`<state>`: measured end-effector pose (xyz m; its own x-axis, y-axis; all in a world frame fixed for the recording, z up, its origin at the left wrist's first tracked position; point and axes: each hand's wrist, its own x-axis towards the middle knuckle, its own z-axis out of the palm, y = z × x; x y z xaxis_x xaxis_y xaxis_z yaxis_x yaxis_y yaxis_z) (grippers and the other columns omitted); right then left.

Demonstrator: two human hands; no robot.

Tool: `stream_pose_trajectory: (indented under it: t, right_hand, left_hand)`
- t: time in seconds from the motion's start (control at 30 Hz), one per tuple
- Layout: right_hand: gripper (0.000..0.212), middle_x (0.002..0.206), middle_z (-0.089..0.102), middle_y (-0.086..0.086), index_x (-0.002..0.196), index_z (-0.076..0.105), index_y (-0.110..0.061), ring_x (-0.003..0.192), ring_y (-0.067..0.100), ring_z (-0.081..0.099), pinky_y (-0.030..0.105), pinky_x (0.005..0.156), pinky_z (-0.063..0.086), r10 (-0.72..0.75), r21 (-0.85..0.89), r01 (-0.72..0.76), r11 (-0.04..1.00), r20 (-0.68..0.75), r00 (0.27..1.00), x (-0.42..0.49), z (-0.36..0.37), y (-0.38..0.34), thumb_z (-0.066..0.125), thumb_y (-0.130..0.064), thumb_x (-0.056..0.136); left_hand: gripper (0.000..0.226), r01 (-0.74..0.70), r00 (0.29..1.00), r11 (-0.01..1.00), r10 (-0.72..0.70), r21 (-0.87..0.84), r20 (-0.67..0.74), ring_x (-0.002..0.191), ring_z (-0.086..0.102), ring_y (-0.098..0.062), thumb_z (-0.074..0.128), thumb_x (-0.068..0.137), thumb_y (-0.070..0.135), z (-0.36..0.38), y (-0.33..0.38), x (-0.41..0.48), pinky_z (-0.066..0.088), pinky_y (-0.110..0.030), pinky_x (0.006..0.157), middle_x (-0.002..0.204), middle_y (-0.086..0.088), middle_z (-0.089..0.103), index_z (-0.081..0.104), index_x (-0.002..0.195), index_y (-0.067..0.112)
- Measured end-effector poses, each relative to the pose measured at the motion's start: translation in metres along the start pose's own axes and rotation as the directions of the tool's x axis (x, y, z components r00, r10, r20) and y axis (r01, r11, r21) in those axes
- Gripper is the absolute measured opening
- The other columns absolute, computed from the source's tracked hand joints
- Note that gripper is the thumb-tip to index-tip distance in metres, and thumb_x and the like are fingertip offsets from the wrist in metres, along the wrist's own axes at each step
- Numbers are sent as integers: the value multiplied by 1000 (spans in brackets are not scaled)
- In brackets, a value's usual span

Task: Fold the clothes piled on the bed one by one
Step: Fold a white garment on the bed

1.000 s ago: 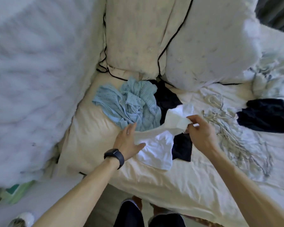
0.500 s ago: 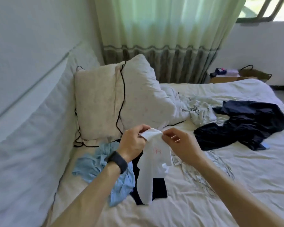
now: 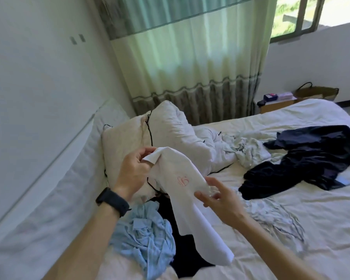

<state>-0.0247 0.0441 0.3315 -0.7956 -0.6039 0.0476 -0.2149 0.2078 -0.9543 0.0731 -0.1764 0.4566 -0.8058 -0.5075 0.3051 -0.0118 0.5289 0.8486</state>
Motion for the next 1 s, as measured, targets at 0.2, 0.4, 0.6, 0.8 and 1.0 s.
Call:
stream_pose_trajectory:
  t: [0.2, 0.4, 0.6, 0.8, 1.0]
  right_hand:
    - [17, 70, 71, -14, 77, 68, -28, 57, 1, 64, 14, 52, 45, -65, -106, 59, 993, -51, 997, 29, -15, -51, 70, -28, 94]
    - [11, 79, 72, -1, 82, 70, -22, 75, 17, 66, 32, 69, 54, -74, -249, 53, 967, -75, 994, 50, -11, -105, 69, -30, 90]
    - [13, 67, 74, -9, 83, 64, -26, 63, 8, 70, 32, 59, 50, -60, -228, 13, 974, -201, 978, 58, -10, -128, 70, -36, 90]
    - [15, 67, 74, -7, 90, 64, -18, 69, 18, 75, 47, 73, 63, -42, -113, 6, 994, -320, 946, 61, -16, -147, 73, -30, 91]
    - [11, 76, 75, 4, 97, 58, -17, 68, 16, 77, 30, 63, 63, 7, 123, 56, 991, -462, 887, 60, -18, -146, 69, -17, 94]
  left_hand:
    - [1, 152, 988, 950, -148, 274, -33, 83, 66, -21, 69, 94, 31, -23, -41, -5, 55, -40, 70, 85, 6, 70, 68, 93, 32]
    - [72, 124, 969, 913, -195, 388, 151, 108, 50, -13, 79, 83, 23, -2, -59, -27, 41, -23, 93, 128, -1, 50, 43, 145, 22]
    - [44, -6, 986, 969, -35, 246, 163, 101, 52, 7, 70, 74, 60, 38, -34, -47, 37, -9, 76, 109, 26, 53, 45, 107, 47]
    - [71, 108, 940, 957, -186, 267, 285, 94, 55, 4, 54, 59, 92, 71, -46, -55, 45, -25, 76, 107, 25, 53, 39, 110, 45]
    - [44, 103, 941, 838, -256, 536, 219, 90, 60, -24, 52, 86, 53, 79, -61, -45, 49, -35, 74, 103, 4, 58, 42, 118, 26]
